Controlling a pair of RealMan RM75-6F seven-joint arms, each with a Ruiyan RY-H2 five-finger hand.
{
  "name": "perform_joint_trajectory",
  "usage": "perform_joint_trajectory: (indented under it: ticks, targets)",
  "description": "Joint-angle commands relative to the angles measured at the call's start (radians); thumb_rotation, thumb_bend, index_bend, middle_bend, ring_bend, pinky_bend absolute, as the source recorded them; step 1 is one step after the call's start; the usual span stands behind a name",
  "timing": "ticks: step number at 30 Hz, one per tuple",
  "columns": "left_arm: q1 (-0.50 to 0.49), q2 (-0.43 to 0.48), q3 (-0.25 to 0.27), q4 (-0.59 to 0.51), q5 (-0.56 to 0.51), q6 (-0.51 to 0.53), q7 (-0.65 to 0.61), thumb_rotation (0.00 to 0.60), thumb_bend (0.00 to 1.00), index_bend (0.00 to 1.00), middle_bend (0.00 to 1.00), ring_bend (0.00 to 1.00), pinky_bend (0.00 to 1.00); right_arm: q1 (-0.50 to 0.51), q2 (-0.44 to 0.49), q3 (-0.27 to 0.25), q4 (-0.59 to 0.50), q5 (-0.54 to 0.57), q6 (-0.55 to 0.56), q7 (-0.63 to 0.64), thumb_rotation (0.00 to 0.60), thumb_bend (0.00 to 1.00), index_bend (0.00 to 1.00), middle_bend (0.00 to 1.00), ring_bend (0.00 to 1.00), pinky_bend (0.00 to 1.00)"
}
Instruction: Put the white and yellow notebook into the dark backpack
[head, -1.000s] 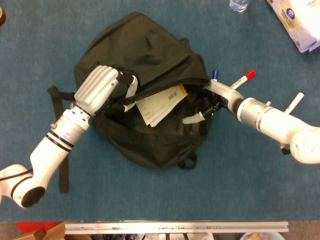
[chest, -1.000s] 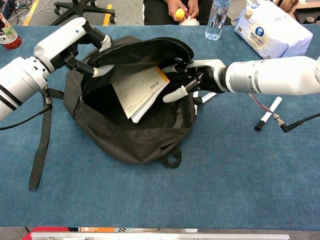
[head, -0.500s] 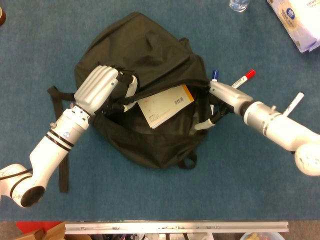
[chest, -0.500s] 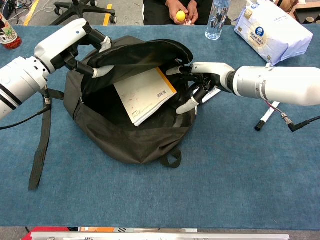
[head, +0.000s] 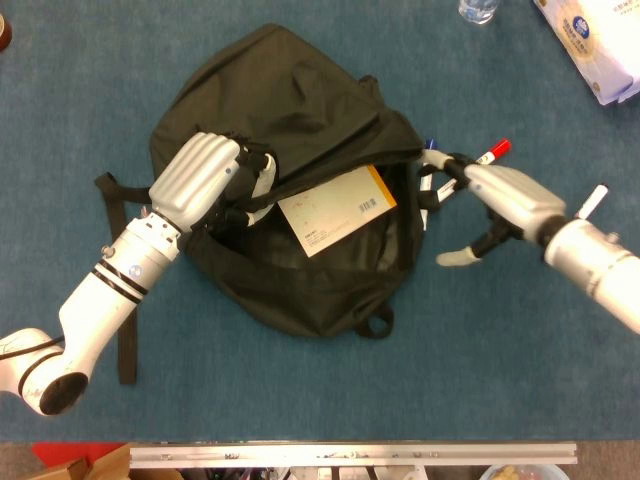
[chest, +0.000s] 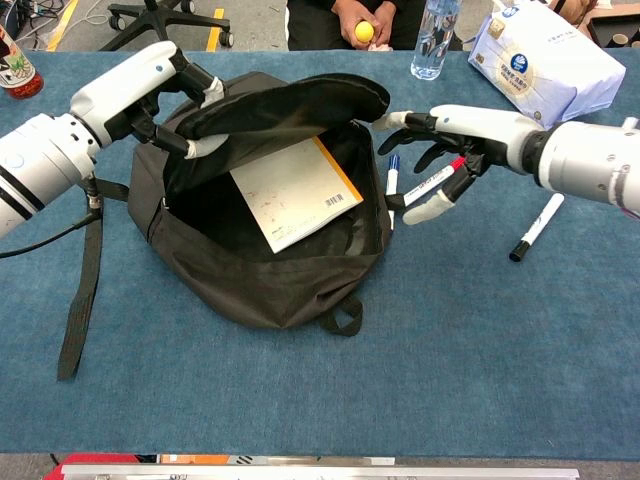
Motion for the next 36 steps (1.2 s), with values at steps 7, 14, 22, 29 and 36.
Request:
perform_joint_trajectory:
  ticks: [7, 14, 22, 29, 36]
  targets:
    - [-0.024, 0.091, 0.056, -0.048, 0.046, -0.091, 0.016, 0.600, 0.36, 0.41, 0.40, 0.37, 0.37, -0.166, 0.222, -0.048, -0.160, -0.191, 0.061, 0.116, 0.600, 0.00, 0.00, 0.22, 0.05, 0.21]
    - [-0.043, 0.184, 0.098, -0.100, 0.069, -0.163, 0.052, 0.600, 0.36, 0.14, 0.21, 0.21, 0.29, -0.237, 0.303, -0.060, -0.144, -0.320, 0.093, 0.189, 0.600, 0.00, 0.00, 0.23, 0.05, 0.21]
    - [-0.022, 0.269, 0.120, -0.147, 0.085, -0.148, 0.001, 0.600, 0.36, 0.11, 0.16, 0.17, 0.27, -0.280, 0.338, -0.063, -0.122, -0.386, 0.129, 0.201, 0.600, 0.00, 0.00, 0.23, 0.05, 0.21]
    - [0.006, 0.293, 0.100, -0.138, 0.052, -0.097, -0.013, 0.600, 0.36, 0.11, 0.16, 0.17, 0.27, -0.291, 0.338, -0.053, -0.089, -0.394, 0.129, 0.209, 0.600, 0.00, 0.00, 0.23, 0.05, 0.21]
    - [0.064, 0.284, 0.064, -0.056, -0.068, -0.033, 0.003, 0.600, 0.36, 0.11, 0.16, 0.18, 0.27, -0.320, 0.308, -0.054, -0.038, -0.375, 0.187, 0.059, 0.600, 0.14, 0.00, 0.23, 0.05, 0.21]
